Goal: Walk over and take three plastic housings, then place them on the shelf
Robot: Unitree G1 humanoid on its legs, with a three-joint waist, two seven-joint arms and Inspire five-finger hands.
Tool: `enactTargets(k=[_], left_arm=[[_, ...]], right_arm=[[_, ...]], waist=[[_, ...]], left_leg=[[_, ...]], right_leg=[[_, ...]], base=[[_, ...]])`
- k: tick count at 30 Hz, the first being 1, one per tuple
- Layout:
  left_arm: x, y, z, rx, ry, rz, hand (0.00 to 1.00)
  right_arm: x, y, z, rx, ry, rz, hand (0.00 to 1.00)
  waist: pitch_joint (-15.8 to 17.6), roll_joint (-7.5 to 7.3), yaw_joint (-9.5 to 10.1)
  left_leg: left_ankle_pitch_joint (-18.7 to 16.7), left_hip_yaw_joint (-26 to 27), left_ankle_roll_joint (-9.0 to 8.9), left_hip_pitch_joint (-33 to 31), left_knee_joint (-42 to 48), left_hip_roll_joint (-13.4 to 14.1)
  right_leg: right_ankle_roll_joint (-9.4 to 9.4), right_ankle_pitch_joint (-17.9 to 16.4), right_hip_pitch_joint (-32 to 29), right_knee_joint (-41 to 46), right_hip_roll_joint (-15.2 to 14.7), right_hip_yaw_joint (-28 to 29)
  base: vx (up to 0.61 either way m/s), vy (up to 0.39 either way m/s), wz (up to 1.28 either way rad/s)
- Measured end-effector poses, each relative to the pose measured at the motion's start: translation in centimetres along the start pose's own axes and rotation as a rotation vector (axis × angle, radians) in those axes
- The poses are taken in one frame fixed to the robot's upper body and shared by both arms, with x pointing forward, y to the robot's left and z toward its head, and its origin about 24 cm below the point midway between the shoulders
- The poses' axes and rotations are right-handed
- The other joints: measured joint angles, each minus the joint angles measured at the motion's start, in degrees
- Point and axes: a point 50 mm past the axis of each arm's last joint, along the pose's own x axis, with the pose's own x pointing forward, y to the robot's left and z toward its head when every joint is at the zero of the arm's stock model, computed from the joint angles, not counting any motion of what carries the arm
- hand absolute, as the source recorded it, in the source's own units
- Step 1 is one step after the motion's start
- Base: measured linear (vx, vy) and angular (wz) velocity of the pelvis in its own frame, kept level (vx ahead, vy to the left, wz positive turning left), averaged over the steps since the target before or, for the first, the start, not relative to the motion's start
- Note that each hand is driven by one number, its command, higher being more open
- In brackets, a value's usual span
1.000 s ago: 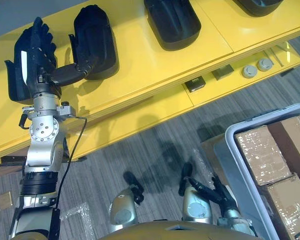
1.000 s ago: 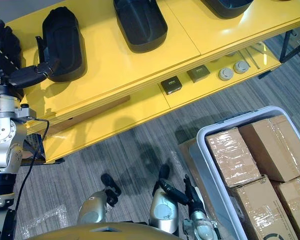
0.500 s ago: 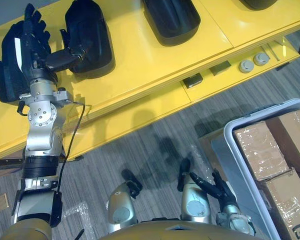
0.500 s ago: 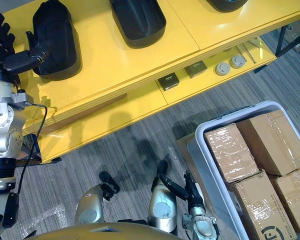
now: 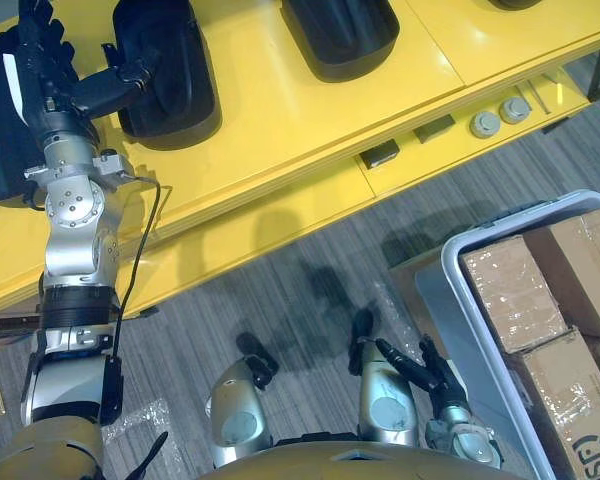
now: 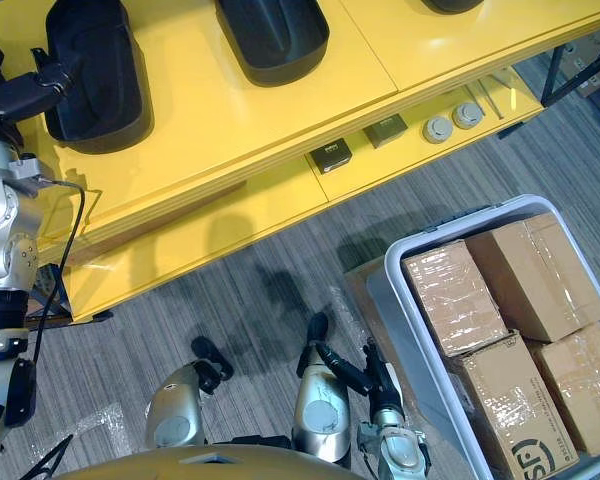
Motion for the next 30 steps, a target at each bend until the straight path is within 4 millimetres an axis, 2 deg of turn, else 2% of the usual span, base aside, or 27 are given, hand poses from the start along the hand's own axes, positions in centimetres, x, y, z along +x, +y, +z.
enactTargets(k=[3, 11, 15, 21, 30], left_arm=[[0.2, 0.3, -0.2, 0.032, 0.012, -0.014, 1.00], [1.5, -0.4, -0.2, 0.072, 0.041, -0.080, 1.00], [2.2, -1.1, 0.1, 0.045, 0.044, -0.110, 1.00], [2.4, -1.4, 0.3, -0.008, 0.054, -0.126, 1.00], [2.3, -1.5, 0.0, 0.009, 0.080, -0.114, 1.00]], right_arm=[[0.0, 0.0, -0.1, 0.002, 0.006, 0.000, 1.00], [0.1, 0.0, 0.2, 0.021, -0.008, -0.003, 1.00], [0.1, 0.1, 0.4, 0.020, -0.013, 0.001, 1.00], [0.1, 0.1, 0.3, 0.021, -0.007, 0.000, 1.00], [0.1, 0.5, 0.2, 0.030, -0.001, 0.011, 1.00]], waist=[[0.16, -0.16, -0.50], [0.33, -0.28, -1.17], [1.52, -0.35, -1.14], [1.53, -0.36, -1.32], [1.55, -0.41, -1.50]], left_leg=[[-0.14, 0.04, 0.03, -0.14, 0.23, 0.03], [-0.82, 0.29, 0.16, -0.69, 1.62, 0.61], [-1.51, 0.50, 0.24, -0.75, 2.70, 1.03], [-1.53, 0.71, 0.22, -0.74, 2.67, 1.03], [-1.54, 0.82, 0.21, -0.67, 2.68, 1.04]], right_leg=[[0.00, 0.00, -0.08, 0.00, 0.00, 0.05], [0.01, 0.01, -0.41, 0.24, 0.12, 0.34], [0.05, 0.03, -0.54, 0.55, 0.17, 0.82], [0.05, 0.04, -0.66, 0.56, 0.18, 0.88], [0.06, 0.04, -0.67, 0.56, 0.18, 0.93]], base=[[0.00, 0.000, 0.00], [0.00, 0.000, -0.01], [-0.01, 0.002, -0.04], [0.00, 0.000, 0.00], [0.00, 0.000, 0.00]])
